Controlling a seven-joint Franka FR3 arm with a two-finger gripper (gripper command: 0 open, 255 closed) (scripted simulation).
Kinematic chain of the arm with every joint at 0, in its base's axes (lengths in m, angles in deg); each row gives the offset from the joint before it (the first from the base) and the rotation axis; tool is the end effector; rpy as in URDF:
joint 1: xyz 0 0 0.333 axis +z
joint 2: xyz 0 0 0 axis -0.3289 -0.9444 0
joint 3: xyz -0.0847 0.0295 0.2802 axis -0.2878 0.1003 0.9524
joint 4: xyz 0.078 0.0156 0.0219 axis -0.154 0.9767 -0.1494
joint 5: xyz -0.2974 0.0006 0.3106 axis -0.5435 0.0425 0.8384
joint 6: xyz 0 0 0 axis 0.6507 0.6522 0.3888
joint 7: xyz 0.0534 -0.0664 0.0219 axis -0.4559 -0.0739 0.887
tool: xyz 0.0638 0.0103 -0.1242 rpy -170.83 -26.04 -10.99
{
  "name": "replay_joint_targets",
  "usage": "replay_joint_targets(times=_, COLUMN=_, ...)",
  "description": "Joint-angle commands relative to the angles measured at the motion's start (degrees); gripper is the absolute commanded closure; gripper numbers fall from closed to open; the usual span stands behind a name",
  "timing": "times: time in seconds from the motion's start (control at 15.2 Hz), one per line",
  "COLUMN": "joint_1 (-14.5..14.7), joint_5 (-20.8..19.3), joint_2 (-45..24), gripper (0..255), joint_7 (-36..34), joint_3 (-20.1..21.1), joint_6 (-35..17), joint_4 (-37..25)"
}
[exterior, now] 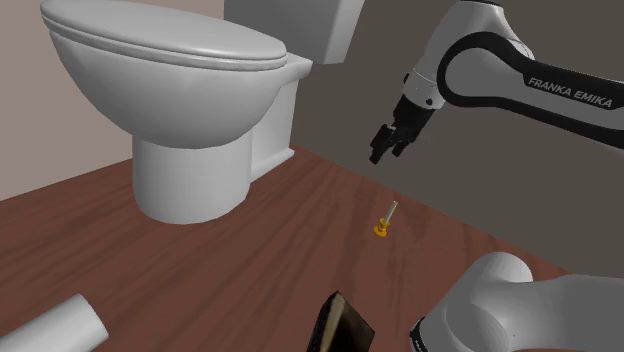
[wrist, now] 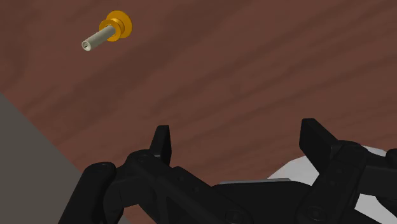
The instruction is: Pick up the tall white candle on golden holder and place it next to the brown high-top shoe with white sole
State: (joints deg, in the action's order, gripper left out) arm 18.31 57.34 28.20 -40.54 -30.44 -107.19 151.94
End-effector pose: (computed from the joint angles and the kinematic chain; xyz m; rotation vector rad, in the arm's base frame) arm 0.3752 -0.0230 0.5578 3.0741 -0.0729 0.2367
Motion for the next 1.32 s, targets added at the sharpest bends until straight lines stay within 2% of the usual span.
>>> replay_joint_targets(times=0.0, joint_1=0.0, joint_5=0.0, joint_2=0.0, gripper=0, joint_7=0.0, joint_3=0.0, joint_6=0.0, joint_4=0.0)
replay_joint_targets(times=0.66, joint_1=-5.29, joint_5=-6.26, joint_2=5.1, gripper=0, joint_7=8.25, joint_3=-11.25, joint_6=-15.4, joint_4=16.29)
replay_joint_targets(times=0.99, joint_1=-8.51, joint_5=-9.94, joint_2=3.73, gripper=0, joint_7=12.96, joint_3=-18.24, joint_6=-24.4, joint_4=21.82)
replay_joint_targets(times=1.25, joint_1=-10.69, joint_5=-12.58, joint_2=0.11, gripper=0, joint_7=17.2, joint_3=-24.53, joint_6=-32.52, joint_4=24.7)
